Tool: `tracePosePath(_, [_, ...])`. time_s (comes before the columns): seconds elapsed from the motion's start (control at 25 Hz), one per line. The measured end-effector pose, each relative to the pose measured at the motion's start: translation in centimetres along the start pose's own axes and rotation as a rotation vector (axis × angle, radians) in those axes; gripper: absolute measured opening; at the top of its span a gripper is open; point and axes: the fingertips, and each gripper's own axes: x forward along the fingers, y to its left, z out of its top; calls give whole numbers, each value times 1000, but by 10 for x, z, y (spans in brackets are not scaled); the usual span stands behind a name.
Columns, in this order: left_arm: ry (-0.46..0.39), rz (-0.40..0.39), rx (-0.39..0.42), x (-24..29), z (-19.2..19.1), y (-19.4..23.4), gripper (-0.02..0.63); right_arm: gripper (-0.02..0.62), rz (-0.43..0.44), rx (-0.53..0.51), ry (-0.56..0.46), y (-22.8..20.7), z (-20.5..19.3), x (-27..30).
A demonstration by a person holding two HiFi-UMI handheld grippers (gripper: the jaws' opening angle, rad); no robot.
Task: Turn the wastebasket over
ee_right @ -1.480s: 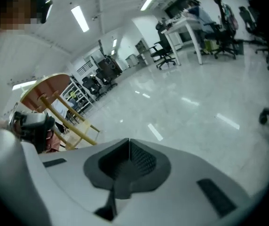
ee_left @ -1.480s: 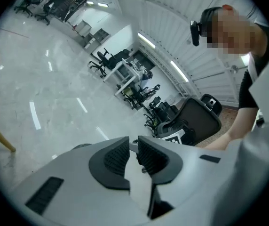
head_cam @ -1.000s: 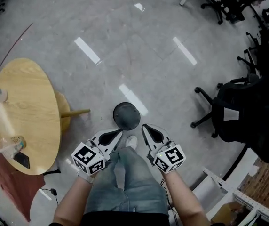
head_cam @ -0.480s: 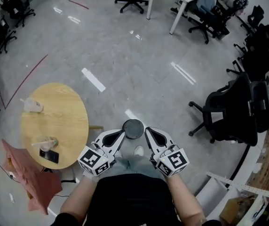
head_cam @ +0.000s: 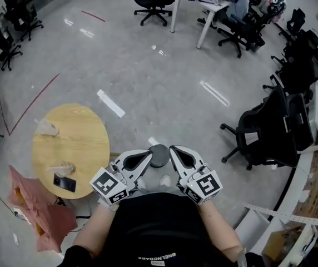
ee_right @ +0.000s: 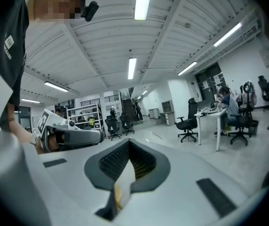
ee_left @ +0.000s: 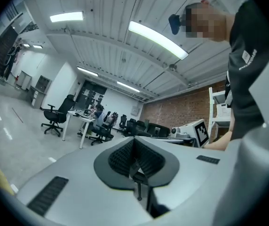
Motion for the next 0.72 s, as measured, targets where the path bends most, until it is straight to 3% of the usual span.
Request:
tracePosePath(0.12, [-13, -8, 15, 2, 8, -3, 12, 11, 9, -31, 11, 2, -2, -3])
tracePosePath(0.36, [-43, 48, 57, 6, 20, 0, 12, 11, 1, -54, -16, -1, 15, -7])
tracePosePath(0.56, [-86, 56, -8, 4, 28, 1, 12, 11, -4, -87, -13, -7, 12, -12])
tracePosePath(0.72, [-81, 47, -9, 6, 29, -1, 12, 9, -15, -85, -6, -8, 16, -17])
